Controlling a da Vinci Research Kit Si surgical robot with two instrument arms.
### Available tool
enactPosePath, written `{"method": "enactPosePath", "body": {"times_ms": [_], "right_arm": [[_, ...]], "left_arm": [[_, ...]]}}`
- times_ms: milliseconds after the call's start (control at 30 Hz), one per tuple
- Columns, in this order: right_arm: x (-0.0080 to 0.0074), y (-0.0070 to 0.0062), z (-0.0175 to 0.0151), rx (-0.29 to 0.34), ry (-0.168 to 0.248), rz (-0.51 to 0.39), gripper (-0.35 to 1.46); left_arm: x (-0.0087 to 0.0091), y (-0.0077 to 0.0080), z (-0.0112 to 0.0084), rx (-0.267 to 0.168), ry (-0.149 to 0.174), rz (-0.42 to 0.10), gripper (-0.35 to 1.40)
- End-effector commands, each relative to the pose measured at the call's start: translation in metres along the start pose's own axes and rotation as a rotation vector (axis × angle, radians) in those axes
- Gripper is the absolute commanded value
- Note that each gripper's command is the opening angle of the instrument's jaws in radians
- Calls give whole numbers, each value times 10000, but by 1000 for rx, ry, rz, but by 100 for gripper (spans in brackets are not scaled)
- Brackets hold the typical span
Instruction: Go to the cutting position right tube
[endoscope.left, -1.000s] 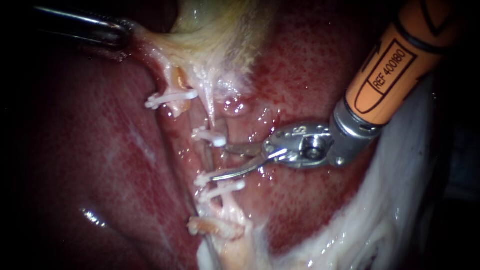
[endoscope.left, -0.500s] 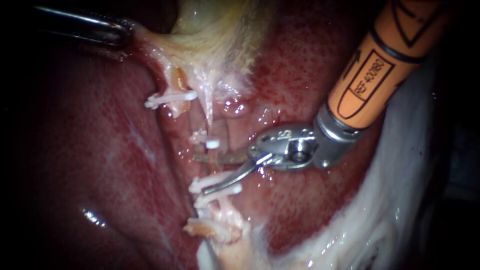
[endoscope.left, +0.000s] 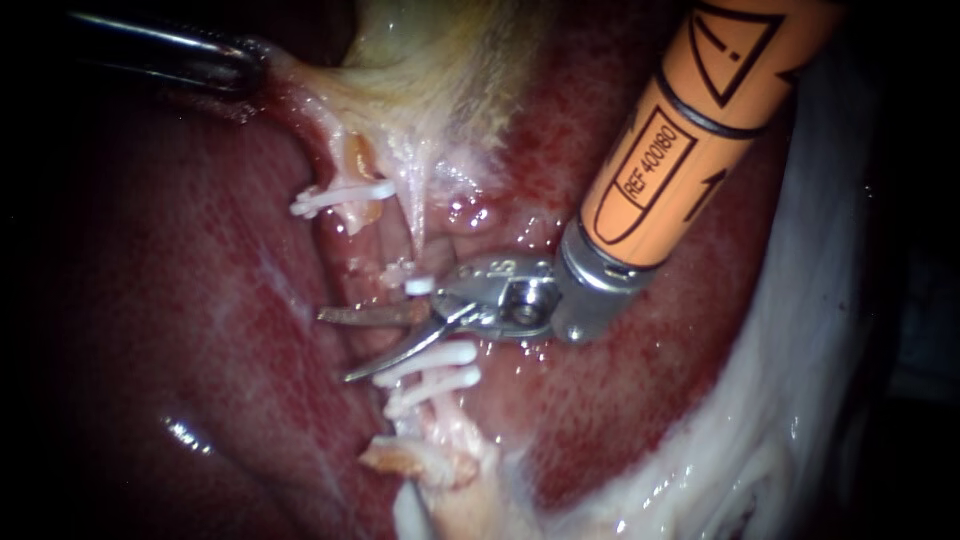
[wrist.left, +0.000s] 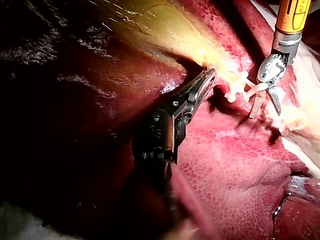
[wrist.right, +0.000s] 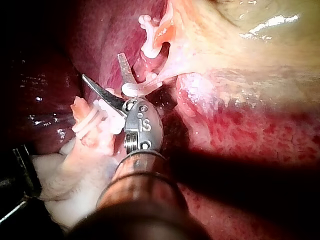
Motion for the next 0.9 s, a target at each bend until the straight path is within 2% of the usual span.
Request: {"method": "enactPosePath", "body": {"times_ms": [33, 167, 500, 833, 900], "right_arm": [[1, -1, 0, 2, 2, 2, 122], [5, -8, 3, 6, 2, 20, 124], [26, -32, 10, 22, 10, 37, 129], [27, -33, 10, 20, 12, 37, 129], [26, -31, 10, 10, 15, 66, 129]], "left_arm": [[0, 0, 0, 0, 0, 0, -35], [0, 0, 0, 1, 0, 0, -35], [0, 0, -1, 0, 0, 0, -35], [0, 0, 0, 0, 0, 0, -35], [0, 0, 0, 0, 0, 0, -35]]}}
